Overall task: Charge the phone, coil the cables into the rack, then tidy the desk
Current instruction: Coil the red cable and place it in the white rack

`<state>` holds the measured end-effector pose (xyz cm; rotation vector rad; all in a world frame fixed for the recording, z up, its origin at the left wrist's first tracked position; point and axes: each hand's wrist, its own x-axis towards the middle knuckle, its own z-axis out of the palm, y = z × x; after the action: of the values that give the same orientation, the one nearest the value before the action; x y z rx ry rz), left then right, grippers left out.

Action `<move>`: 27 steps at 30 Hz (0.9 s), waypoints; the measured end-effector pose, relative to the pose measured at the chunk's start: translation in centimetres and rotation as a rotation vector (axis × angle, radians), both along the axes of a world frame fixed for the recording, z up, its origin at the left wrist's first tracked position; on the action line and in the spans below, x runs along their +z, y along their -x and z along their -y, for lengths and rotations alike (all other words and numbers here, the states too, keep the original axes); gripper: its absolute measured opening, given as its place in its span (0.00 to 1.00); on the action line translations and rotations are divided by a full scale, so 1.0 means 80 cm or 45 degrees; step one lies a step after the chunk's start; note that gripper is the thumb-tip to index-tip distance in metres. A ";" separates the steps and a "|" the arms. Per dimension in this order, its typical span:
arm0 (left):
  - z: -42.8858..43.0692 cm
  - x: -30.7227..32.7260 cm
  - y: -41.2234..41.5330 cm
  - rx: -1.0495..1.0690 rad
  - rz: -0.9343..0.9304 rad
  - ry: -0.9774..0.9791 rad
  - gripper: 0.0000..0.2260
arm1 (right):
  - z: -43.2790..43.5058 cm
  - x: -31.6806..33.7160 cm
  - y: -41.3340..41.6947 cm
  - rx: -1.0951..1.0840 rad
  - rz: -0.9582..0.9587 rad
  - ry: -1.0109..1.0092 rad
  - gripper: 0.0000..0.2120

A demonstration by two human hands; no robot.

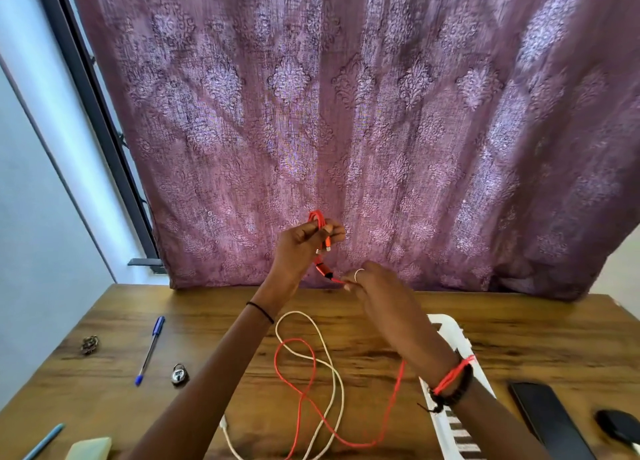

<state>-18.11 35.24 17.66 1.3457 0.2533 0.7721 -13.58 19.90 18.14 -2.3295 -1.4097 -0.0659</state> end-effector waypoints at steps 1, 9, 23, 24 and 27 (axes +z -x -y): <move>0.002 0.001 0.001 -0.029 -0.014 -0.037 0.08 | 0.000 0.006 -0.003 0.016 0.015 0.008 0.12; 0.010 0.007 0.004 -0.102 -0.177 -0.431 0.09 | 0.006 0.043 -0.024 0.063 -0.022 -0.095 0.13; 0.010 0.005 0.028 -0.310 -0.261 -0.610 0.13 | -0.002 0.063 -0.046 0.232 -0.478 -0.403 0.07; 0.011 0.004 0.029 -0.330 -0.259 -0.608 0.13 | -0.002 0.063 -0.047 0.237 -0.462 -0.399 0.07; 0.015 0.002 0.031 -0.412 -0.268 -0.564 0.13 | -0.006 0.063 -0.050 0.227 -0.480 -0.435 0.07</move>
<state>-20.61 34.02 17.81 1.8363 0.0232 0.4237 -9.58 20.35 23.17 -1.8180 -1.2908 0.1634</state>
